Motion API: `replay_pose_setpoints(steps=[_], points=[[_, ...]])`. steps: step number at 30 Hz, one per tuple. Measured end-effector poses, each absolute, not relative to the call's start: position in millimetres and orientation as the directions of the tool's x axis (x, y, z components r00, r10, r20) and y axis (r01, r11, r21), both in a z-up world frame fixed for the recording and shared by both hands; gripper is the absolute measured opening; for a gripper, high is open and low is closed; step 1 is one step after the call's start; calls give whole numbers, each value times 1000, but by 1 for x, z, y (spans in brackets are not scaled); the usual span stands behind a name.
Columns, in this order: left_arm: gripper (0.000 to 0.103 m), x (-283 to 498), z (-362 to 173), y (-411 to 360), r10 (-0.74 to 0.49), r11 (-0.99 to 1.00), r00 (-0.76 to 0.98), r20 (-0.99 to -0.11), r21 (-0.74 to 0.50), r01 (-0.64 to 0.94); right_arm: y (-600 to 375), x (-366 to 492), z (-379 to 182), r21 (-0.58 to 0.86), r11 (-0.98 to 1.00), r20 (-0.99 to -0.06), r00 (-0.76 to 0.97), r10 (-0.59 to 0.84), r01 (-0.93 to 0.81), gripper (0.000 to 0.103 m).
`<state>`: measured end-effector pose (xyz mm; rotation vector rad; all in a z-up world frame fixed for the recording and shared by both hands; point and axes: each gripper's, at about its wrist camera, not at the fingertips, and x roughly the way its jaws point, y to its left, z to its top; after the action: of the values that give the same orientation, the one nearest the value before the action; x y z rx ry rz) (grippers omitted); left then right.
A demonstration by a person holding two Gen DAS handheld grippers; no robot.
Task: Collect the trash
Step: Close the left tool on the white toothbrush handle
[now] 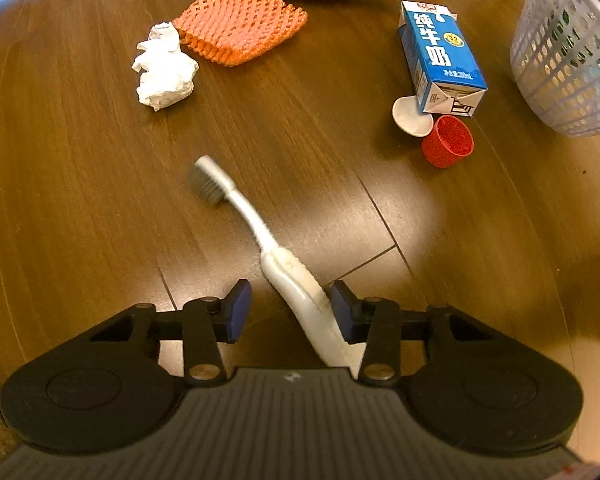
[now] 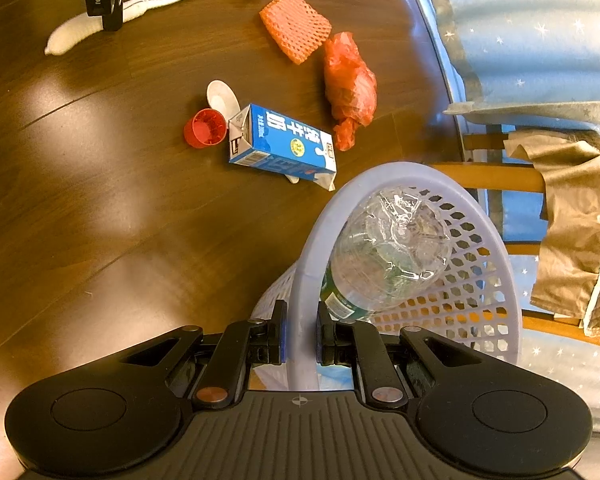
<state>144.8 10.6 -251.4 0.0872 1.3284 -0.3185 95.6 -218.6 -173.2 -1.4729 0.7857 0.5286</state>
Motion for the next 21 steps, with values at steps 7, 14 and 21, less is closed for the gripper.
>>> replay_pose_setpoints(steps=[7,14,21], points=[[19,143,-253,9,-153,950,200,-968,-89,299,-219,96,-173,-668,67,-741,654,-150,-741,9],[17,141,-251,6,-152,940,190,-970,-82,330,-219,96,-172,-664,70,-745,650,-148,-745,9],[17,142,-235,2,-174,937,201,-964,-99,336,-219,96,-171,-663,78,-746,649,-148,-745,9]])
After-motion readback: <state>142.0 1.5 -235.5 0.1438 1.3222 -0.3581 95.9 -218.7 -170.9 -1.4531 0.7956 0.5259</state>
